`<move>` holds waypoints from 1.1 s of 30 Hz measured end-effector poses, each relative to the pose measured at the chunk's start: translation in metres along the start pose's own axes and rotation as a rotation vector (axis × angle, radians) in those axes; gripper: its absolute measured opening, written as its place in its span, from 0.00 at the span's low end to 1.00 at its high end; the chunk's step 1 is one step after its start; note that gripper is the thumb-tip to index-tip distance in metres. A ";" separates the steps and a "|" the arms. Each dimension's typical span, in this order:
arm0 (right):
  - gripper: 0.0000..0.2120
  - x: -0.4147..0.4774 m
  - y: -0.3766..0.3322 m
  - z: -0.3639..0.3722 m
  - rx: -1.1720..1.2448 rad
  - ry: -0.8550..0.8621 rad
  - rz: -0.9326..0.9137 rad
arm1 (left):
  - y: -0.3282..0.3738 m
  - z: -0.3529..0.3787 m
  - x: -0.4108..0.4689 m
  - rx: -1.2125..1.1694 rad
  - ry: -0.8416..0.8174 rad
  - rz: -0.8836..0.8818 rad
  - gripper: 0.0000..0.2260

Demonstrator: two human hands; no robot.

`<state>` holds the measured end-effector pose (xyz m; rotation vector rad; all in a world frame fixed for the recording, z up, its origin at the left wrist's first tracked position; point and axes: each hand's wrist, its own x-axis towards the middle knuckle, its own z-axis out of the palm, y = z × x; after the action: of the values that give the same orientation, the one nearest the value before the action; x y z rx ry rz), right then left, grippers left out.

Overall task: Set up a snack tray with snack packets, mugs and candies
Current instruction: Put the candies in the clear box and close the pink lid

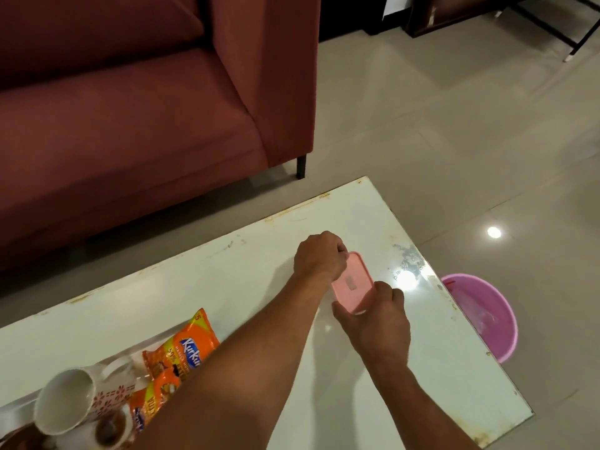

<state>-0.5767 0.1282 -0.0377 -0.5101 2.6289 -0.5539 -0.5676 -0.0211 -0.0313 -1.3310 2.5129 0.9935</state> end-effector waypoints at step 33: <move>0.21 -0.185 -0.015 0.055 0.184 -0.023 -0.146 | -0.189 -0.149 -0.199 -0.260 0.688 0.156 0.12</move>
<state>-0.3903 0.1772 -0.0199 -0.6488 2.5007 -0.8208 -0.2735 -0.0485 0.0706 -1.8319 3.0995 1.0569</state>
